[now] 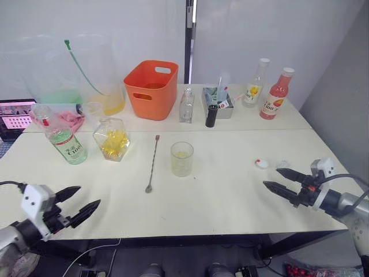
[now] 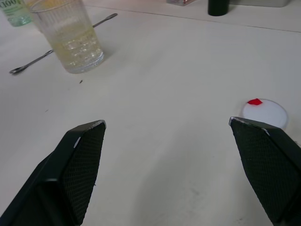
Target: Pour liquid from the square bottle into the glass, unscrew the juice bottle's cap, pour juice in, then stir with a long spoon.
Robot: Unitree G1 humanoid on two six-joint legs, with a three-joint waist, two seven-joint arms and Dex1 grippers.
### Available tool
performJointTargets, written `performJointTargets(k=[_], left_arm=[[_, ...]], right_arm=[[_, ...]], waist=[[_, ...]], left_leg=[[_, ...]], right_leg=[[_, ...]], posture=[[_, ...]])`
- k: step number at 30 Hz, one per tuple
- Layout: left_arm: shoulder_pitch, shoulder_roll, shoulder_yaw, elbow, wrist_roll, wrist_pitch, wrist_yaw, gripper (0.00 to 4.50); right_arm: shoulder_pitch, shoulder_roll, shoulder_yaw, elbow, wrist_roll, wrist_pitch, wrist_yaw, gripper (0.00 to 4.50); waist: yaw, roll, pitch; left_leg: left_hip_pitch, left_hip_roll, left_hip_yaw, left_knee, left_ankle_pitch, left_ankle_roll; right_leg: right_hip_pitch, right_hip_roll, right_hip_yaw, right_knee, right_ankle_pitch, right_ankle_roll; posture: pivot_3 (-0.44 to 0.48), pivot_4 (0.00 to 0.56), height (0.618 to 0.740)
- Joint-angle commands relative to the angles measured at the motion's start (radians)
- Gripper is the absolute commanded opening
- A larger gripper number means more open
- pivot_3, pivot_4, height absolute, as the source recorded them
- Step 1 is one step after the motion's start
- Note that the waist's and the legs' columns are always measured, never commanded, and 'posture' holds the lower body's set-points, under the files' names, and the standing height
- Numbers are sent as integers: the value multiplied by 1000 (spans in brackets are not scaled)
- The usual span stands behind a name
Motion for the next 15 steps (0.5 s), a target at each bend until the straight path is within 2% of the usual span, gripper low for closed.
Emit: performJointTargets(k=[1, 5, 7, 10, 15], left_arm=[[-66, -58, -78, -113, -18, 71, 138, 4462], [-147, -140, -219, -167, 44, 131, 276, 4462], [-194, -156, -296, -166, 116, 176, 357, 4462], [-269, -212, -371, -140, 176, 227, 468, 4462], [-349, -293, -464, -58, 265, 265, 572, 4462]], right_arm=[[25, -33, -33, -141, 60, 55, 7, 4500], [56, -35, -34, -251, 92, 103, -21, 4500], [71, -30, -34, -306, 111, 130, -43, 4500], [88, -15, -31, -376, 131, 158, -87, 4500], [105, -7, -16, -429, 134, 166, -121, 4500]], waist=[[5, 0, 0], [6, -1, -1], [7, -1, -1], [8, -1, -1], [7, -1, -1]], left_leg=[[0, 0, 0, 0, 0, 0], [0, 0, 0, 0, 0, 0], [0, -1, 0, 0, 0, 0], [0, -1, 0, 0, 0, 0], [-1, -1, 0, 0, 0, 0]], right_leg=[[0, 0, 0, 0, 0, 0], [0, 0, 0, 0, 0, 0], [0, 0, 0, 0, 0, 0], [0, 0, 0, 0, 0, 1], [0, 0, 0, 0, 0, 1]], posture=[[0, 150, 740], [0, 150, 740], [0, 150, 740], [0, 150, 740], [0, 150, 740]])
